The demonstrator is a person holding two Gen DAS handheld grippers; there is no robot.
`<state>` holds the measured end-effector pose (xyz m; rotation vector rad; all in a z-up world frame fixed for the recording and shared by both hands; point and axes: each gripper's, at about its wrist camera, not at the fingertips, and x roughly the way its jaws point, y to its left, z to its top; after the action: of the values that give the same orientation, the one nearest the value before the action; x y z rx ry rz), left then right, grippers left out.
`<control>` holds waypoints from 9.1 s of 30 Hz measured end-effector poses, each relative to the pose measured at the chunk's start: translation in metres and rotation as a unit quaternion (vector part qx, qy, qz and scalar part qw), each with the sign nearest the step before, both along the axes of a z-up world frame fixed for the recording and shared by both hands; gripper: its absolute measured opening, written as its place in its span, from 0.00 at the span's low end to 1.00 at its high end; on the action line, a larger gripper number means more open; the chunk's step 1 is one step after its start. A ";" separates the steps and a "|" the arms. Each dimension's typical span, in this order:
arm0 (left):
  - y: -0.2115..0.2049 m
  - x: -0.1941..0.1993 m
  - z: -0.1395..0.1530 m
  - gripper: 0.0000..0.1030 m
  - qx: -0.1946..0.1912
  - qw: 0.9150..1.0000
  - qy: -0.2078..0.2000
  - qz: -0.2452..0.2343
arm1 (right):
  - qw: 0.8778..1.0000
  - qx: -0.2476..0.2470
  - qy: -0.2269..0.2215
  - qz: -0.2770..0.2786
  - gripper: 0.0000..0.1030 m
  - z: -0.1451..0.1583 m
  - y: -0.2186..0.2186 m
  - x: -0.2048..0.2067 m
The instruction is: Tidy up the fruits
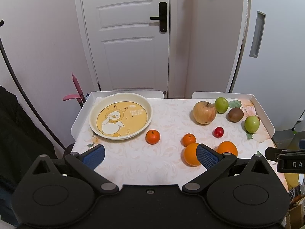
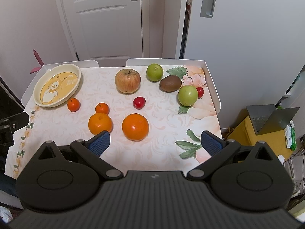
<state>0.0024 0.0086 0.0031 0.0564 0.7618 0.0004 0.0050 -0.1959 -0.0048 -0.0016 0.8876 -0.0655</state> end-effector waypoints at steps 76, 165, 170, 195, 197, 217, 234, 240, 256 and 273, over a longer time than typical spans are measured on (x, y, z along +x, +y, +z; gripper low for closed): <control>0.006 0.016 0.002 1.00 0.005 0.999 -0.014 -0.033 | 1.000 0.020 -0.010 -0.016 1.00 0.000 0.000 0.004; -0.013 0.040 -0.055 0.61 0.007 0.999 -0.049 0.001 | 0.936 0.069 -0.084 0.334 0.73 -0.060 0.025 0.089; 0.014 0.054 -0.037 0.61 0.015 0.998 -0.060 0.013 | 0.938 0.080 -0.084 0.328 0.73 -0.043 0.053 0.106; 0.137 0.227 -0.088 0.61 0.021 0.997 -0.007 -0.078 | 0.966 0.078 -0.061 0.239 0.73 -0.053 0.192 0.244; 0.136 0.238 -0.098 0.61 0.025 0.996 0.000 -0.089 | 0.968 0.074 -0.056 0.234 0.73 -0.058 0.197 0.249; 0.137 0.261 -0.119 1.00 0.044 0.993 -0.004 -0.114 | 0.975 0.070 -0.019 0.210 0.73 -0.082 0.211 0.277; 0.155 0.228 -0.105 1.00 0.020 0.998 0.029 -0.045 | 0.960 0.034 0.002 0.278 0.73 -0.104 0.231 0.284; 0.160 0.223 -0.108 1.00 0.018 0.999 0.037 -0.027 | 0.954 0.010 0.011 0.298 0.73 -0.118 0.242 0.289; 0.160 0.217 -0.111 1.00 0.040 0.996 0.064 -0.049 | 0.956 -0.012 -0.028 0.291 1.00 -0.109 0.250 0.277; 0.160 0.181 -0.080 1.00 0.048 0.996 -0.010 -0.068 | 0.970 0.017 -0.061 0.235 1.00 -0.065 0.228 0.244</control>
<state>0.1836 0.1683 -0.0770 0.2000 0.7360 -0.0918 0.2487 0.0319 -0.0702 -0.1736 0.7462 0.3902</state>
